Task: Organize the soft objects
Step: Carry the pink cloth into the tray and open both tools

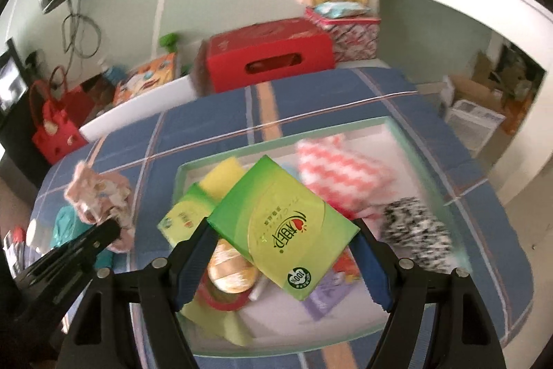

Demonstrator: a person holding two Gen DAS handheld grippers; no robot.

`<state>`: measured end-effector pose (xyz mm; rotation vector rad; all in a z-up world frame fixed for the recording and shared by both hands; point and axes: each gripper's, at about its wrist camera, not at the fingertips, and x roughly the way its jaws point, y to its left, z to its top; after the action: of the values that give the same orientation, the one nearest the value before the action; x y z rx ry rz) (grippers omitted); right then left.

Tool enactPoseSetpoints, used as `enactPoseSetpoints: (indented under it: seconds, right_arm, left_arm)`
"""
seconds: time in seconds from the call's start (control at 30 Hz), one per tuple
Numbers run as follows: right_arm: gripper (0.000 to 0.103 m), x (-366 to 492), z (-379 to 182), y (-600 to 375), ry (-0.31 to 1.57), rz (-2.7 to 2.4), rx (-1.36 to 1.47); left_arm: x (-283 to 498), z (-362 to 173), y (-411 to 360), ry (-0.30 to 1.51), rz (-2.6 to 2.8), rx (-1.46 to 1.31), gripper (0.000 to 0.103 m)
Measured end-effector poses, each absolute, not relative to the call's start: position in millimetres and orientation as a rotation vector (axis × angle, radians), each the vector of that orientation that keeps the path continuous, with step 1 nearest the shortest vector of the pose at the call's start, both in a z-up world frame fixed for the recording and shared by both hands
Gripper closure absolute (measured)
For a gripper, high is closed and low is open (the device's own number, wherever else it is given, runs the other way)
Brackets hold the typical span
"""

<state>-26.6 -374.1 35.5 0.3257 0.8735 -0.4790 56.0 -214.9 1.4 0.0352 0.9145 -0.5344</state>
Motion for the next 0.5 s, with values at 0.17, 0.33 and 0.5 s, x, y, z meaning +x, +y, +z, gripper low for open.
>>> enactPoseSetpoints:
  seconds: [0.17, 0.33, 0.5]
  right_arm:
    - [0.023, -40.9, 27.2, -399.7, 0.895, -0.561, 0.369]
    - [0.023, -42.9, 8.9, -411.2, 0.969, -0.574, 0.396]
    - [0.023, -37.3, -12.6, -409.0, 1.055, -0.547, 0.391]
  left_arm:
    - [36.7, 1.8, -232.1, 0.935, -0.652, 0.073, 0.091]
    - [16.8, -12.5, -250.3, 1.036, -0.760, 0.109, 0.091]
    - [7.1, -40.7, -261.2, 1.179, -0.788, 0.125, 0.091]
